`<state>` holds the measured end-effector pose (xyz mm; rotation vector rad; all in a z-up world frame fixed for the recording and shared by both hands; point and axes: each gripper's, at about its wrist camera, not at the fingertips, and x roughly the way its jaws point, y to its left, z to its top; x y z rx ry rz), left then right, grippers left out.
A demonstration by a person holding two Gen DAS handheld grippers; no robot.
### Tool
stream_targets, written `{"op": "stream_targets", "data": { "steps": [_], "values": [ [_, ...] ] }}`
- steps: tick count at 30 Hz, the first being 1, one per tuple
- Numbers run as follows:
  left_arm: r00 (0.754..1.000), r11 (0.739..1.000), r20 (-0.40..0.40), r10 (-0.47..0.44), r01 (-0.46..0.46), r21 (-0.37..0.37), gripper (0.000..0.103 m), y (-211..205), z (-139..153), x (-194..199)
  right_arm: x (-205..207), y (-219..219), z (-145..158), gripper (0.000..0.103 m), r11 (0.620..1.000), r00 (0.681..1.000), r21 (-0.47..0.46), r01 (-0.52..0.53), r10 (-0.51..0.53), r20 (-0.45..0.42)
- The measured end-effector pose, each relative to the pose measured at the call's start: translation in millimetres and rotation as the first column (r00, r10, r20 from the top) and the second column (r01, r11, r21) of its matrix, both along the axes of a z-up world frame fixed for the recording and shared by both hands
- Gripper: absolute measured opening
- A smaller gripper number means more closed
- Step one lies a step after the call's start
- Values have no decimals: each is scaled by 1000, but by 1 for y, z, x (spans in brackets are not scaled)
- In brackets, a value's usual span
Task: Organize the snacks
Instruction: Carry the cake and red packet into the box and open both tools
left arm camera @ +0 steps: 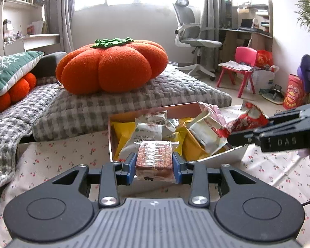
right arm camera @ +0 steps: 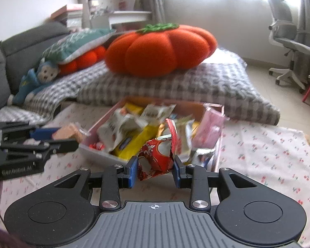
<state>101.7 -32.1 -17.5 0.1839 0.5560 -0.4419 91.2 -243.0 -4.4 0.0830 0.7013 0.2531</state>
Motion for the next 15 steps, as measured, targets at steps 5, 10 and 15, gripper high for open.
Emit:
{"op": "stream_targets", "data": {
  "steps": [5, 10, 15],
  "values": [
    [999, 999, -11, 36, -36, -3, 33, -14, 4, 19, 23, -18, 6, 32, 998, 999, 36, 52, -52, 2],
    [1000, 1000, -6, 27, -27, 7, 33, -34, 5, 38, 52, -30, 5, 32, 995, 997, 62, 74, -73, -15],
    [1000, 1000, -8, 8, -8, 13, 33, -56, -1, 55, 76, -35, -1, 32, 990, 996, 113, 87, -84, -32]
  ]
}}
